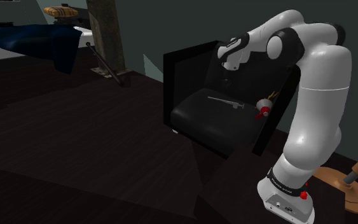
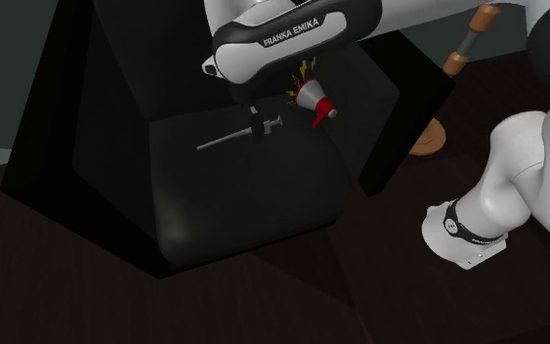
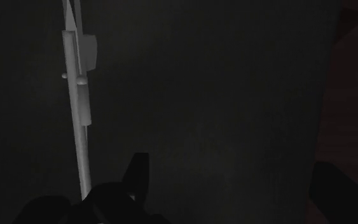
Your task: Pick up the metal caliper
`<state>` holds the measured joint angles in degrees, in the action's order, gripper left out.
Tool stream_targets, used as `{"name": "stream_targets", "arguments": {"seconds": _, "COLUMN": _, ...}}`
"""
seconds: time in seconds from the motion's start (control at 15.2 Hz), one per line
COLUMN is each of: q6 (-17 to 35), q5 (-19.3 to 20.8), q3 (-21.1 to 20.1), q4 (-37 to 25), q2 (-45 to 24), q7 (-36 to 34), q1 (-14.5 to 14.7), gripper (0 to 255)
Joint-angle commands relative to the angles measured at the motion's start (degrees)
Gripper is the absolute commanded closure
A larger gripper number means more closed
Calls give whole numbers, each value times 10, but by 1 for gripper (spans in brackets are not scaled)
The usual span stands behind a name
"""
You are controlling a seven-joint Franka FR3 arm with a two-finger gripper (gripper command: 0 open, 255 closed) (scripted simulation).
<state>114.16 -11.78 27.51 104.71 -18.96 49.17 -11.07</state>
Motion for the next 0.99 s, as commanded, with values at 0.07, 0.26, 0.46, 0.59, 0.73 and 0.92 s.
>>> {"name": "stream_targets", "arguments": {"seconds": 0.07, "q6": -8, "q5": -21, "q3": -4, "q4": -65, "q2": -74, "q7": 29, "q1": -30, "gripper": 0}}
{"name": "stream_targets", "arguments": {"seconds": 0.26, "q6": -25, "q5": -37, "q3": -11, "q4": -141, "q2": -146, "q7": 47, "q1": -62, "gripper": 0}}
{"name": "stream_targets", "arguments": {"seconds": 0.46, "q6": -48, "q5": -47, "q3": -19, "q4": -230, "q2": -221, "q7": 58, "q1": -96, "gripper": 0}}
{"name": "stream_targets", "arguments": {"seconds": 0.59, "q6": -67, "q5": -52, "q3": -25, "q4": -293, "q2": -271, "q7": 62, "q1": -119, "gripper": 0}}
{"name": "stream_targets", "arguments": {"seconds": 0.73, "q6": -57, "q5": -54, "q3": -27, "q4": -290, "q2": -278, "q7": 63, "q1": -120, "gripper": 0}}
{"name": "stream_targets", "arguments": {"seconds": 0.92, "q6": -41, "q5": -58, "q3": -30, "q4": -286, "q2": -290, "q7": 65, "q1": -121, "gripper": 0}}
